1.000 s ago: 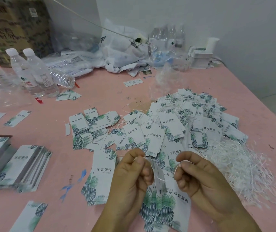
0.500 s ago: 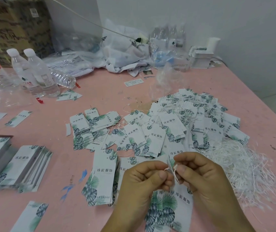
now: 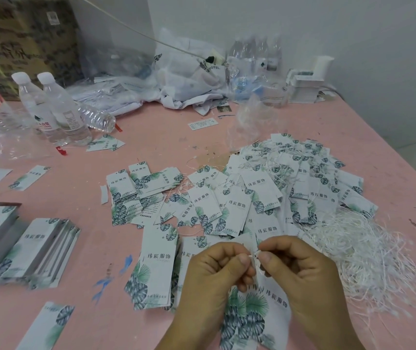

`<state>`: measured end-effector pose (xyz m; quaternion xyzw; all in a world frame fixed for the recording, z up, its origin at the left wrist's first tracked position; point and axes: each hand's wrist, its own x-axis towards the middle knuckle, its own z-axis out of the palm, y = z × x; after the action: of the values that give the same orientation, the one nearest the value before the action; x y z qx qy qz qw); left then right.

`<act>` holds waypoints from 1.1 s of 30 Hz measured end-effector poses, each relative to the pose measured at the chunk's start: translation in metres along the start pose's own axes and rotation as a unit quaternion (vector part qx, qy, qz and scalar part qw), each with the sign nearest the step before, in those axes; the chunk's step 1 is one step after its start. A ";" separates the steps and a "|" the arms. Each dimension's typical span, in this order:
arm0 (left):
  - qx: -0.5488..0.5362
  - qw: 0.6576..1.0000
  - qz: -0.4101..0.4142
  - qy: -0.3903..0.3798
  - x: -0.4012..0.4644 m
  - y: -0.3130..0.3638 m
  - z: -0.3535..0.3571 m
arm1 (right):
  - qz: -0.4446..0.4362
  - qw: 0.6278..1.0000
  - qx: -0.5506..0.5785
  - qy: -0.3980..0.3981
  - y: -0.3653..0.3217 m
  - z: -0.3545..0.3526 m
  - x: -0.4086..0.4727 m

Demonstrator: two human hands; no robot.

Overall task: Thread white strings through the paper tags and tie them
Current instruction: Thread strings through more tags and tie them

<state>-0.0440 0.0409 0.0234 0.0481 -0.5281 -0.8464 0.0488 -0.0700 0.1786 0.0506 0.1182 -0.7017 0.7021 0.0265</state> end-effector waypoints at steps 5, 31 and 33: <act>0.009 1.000 0.002 0.004 0.000 0.000 0.000 | -0.010 0.999 -0.047 0.015 0.011 0.002 -0.004; 0.033 0.997 0.057 0.030 -0.003 0.003 0.003 | -0.077 0.994 -0.076 0.035 0.009 0.011 -0.009; 0.037 0.997 0.058 0.035 -0.004 0.003 0.003 | -0.077 0.993 -0.078 0.036 0.009 0.011 -0.008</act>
<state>-0.0405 0.0427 0.0273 0.0484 -0.5590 -0.8198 0.1143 -0.0623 0.1686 0.0401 0.1440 -0.7419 0.6448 0.1147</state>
